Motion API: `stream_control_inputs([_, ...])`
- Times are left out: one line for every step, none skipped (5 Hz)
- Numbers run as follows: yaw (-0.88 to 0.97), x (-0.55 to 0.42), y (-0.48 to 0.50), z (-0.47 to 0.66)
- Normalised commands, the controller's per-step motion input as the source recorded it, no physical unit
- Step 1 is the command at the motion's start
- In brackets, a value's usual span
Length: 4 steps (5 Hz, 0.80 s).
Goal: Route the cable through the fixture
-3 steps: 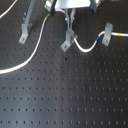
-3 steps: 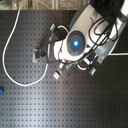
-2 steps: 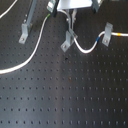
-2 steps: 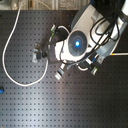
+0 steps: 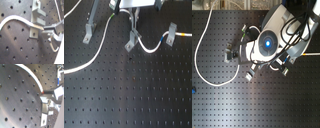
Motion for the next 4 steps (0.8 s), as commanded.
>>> stream_control_inputs([-0.02, 0.156, 0.017, -0.39])
stream_control_inputs([0.0, 0.267, 0.034, -0.26])
stream_control_inputs([0.0, 0.241, 0.032, -0.12])
stream_control_inputs([0.0, 0.248, 0.034, -0.06])
